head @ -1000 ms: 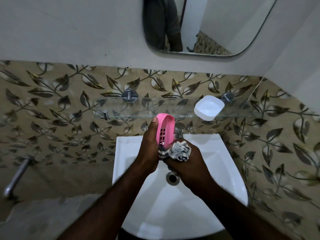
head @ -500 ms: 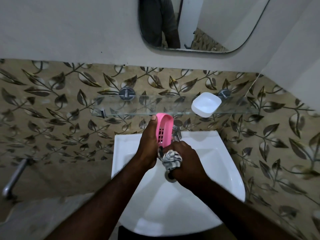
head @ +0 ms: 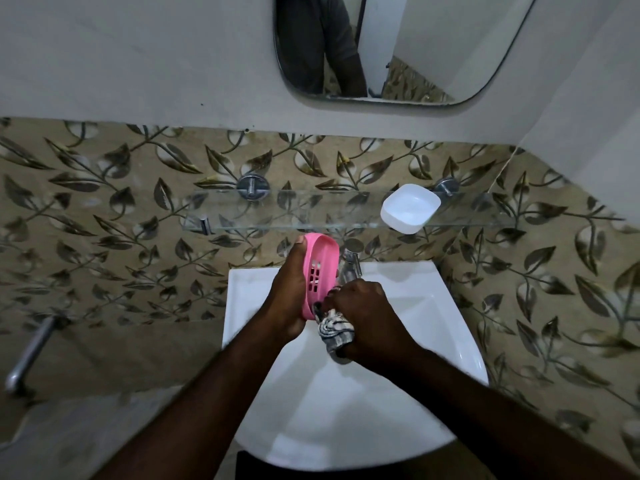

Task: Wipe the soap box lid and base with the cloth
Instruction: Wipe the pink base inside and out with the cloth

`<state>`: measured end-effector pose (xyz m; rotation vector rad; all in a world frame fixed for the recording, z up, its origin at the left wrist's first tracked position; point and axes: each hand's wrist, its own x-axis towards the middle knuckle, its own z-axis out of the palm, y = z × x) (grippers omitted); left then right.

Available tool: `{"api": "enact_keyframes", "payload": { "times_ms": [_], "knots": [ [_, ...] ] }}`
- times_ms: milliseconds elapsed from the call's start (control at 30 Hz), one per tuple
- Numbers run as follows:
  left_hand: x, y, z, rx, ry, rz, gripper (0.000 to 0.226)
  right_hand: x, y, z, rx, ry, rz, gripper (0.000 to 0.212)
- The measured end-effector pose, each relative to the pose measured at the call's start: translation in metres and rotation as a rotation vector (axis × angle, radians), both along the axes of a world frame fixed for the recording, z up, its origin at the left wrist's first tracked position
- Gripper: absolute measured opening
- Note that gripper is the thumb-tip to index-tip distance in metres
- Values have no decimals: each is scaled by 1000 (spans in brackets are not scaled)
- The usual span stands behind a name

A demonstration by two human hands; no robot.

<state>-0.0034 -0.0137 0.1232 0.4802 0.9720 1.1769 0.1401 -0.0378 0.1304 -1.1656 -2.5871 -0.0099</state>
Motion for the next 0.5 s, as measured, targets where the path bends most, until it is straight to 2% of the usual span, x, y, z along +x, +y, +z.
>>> {"api": "enact_keyframes", "payload": {
  "times_ms": [33, 67, 200, 233, 267, 300, 400, 433, 500],
  "knots": [
    [0, 0, 0, 9, 6, -22, 70, 1, -1, -2, -12, 15, -3, 23],
    [0, -1, -1, 18, 14, -41, 70, 0, -6, -3, -79, 108, -9, 19],
    [3, -4, -8, 37, 70, -12, 62, -19, -23, -8, -519, 816, -165, 12],
    [3, -3, -9, 48, 71, 0, 61, -23, -25, -8, -589, 942, -194, 12],
    [3, -2, -9, 54, 72, 7, 59, -23, -27, -8, -558, 949, -189, 16],
    [3, -2, -8, 53, 77, 10, 58, -18, -26, -10, -439, 851, -142, 22],
    [3, -1, -5, 13, 86, -28, 54, 1, -10, -14, -94, 326, 50, 23],
    [3, -1, -3, -2, 90, -45, 56, 5, -4, -14, -70, 225, 77, 23],
    [2, 1, -2, -28, 70, -58, 68, 5, 3, -16, -76, 157, 71, 30]
  ]
}}
